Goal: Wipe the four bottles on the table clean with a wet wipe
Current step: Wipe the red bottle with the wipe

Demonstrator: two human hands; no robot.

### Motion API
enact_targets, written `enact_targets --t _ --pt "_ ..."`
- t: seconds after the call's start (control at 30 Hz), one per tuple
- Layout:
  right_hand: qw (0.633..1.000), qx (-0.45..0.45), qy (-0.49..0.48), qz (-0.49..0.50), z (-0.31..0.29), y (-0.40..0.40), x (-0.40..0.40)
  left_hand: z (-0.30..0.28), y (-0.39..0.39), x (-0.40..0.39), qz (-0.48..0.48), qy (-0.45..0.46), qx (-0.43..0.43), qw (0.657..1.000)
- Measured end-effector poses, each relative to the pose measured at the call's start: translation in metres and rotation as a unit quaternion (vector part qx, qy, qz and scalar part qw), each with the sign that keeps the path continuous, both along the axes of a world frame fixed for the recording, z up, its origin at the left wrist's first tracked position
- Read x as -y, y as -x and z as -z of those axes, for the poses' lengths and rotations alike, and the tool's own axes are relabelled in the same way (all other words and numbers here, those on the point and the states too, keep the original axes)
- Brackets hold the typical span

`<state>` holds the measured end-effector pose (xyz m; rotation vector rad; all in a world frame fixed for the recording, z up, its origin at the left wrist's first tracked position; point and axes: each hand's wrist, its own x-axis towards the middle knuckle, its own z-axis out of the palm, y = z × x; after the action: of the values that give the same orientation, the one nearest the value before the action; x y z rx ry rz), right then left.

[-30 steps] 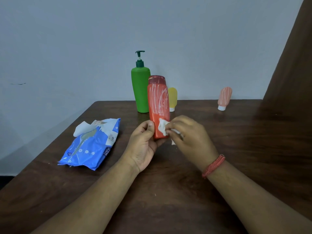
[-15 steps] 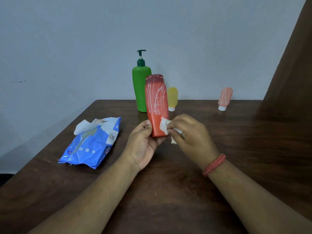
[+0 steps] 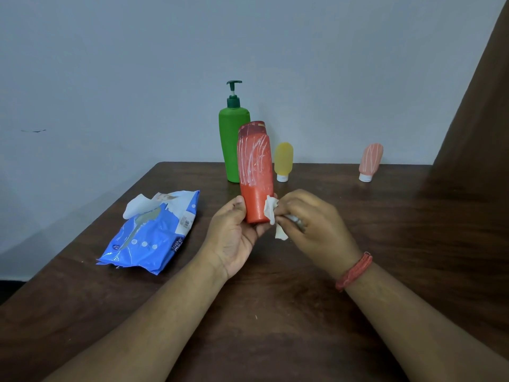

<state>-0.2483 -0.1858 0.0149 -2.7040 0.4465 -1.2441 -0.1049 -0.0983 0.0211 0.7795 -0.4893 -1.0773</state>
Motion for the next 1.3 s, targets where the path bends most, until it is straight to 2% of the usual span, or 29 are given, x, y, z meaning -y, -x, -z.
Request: enact_targets --t 0.17,0.4,0.57,0.67,0.8,0.93,1.07,1.2,1.3 --pt "0.993 0.097 -0.060 0.028 0.000 0.000 0.003 0.005 0.008 0.005 -0.010 -0.030 0.114 0.993" --pt "0.992 0.091 -0.072 0.058 0.001 0.001 0.006 0.009 0.005 0.003 0.036 -0.029 0.154 0.987" --pt "0.999 0.050 0.002 0.020 -0.006 0.006 0.009 0.014 0.000 0.005 0.033 -0.037 0.172 0.984" --pt "0.995 0.086 -0.010 0.046 -0.012 0.010 0.011 0.017 0.001 0.006 0.043 -0.047 0.204 0.977" --pt "0.998 0.021 0.048 0.019 -0.010 0.010 0.010 0.019 -0.002 0.006 0.055 -0.049 0.211 0.975" --pt "0.994 0.088 0.008 0.056 -0.014 0.013 0.011 0.023 -0.003 0.008 0.075 -0.049 0.235 0.968" --pt "0.998 -0.002 0.069 0.013 -0.010 0.010 0.011 0.028 -0.009 0.012 0.061 -0.053 0.235 0.969" --pt "0.994 0.091 0.002 0.065 -0.012 0.013 0.014 0.032 -0.010 0.016 0.071 -0.054 0.246 0.965" --pt "0.999 0.009 0.045 0.028 -0.007 0.010 0.008 0.035 -0.013 0.016 0.064 -0.058 0.241 0.967"
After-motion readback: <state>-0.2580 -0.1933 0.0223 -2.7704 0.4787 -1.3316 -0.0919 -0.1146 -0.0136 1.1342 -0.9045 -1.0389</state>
